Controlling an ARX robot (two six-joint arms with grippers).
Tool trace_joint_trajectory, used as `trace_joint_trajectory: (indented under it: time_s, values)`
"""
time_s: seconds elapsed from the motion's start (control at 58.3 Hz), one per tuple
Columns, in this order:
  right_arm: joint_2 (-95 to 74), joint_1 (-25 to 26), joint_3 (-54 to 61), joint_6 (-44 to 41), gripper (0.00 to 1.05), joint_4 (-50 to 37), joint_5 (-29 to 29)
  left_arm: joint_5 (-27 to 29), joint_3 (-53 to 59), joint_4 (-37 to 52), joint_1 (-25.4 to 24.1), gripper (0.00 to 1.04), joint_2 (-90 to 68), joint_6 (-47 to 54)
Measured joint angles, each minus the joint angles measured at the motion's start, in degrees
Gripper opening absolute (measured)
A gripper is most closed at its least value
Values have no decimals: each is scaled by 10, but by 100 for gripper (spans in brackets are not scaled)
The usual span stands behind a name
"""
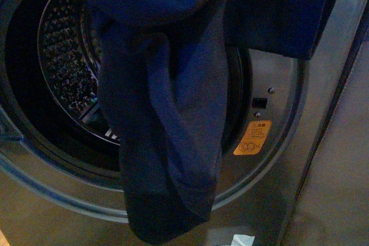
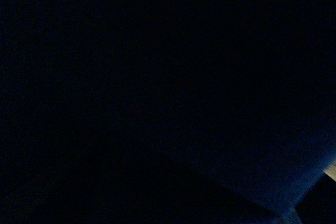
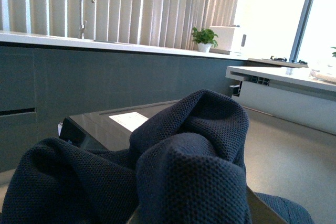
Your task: Put clothes into washing machine
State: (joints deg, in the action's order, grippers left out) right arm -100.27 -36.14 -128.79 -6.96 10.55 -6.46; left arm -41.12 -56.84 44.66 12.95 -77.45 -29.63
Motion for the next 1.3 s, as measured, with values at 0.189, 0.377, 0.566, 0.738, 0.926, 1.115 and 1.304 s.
trace_joint_trajectory:
  time_s: [0.189,0.377,0.566,0.738,0.926,1.115,1.304]
  values:
    - [0,0,0,-2,10,0,1,82,-18,-42,61,98,0,101]
    - [0,0,0,-2,10,0,2,134,-28,-45,117,98,1,162]
    - [2,0,0,-2,10,-1,2,252,-90,-90,150,98,-23,165]
    - [2,1,0,-3,10,-1,2,352,-128,-138,166,98,-49,183]
    - [2,2,0,-3,10,-1,3,443,-140,-157,192,98,-54,234]
    - [2,2,0,-3,10,-1,3,494,-134,-146,189,83,-54,280]
    - [2,2,0,-4,41,-1,1,569,-112,-156,152,48,-31,321]
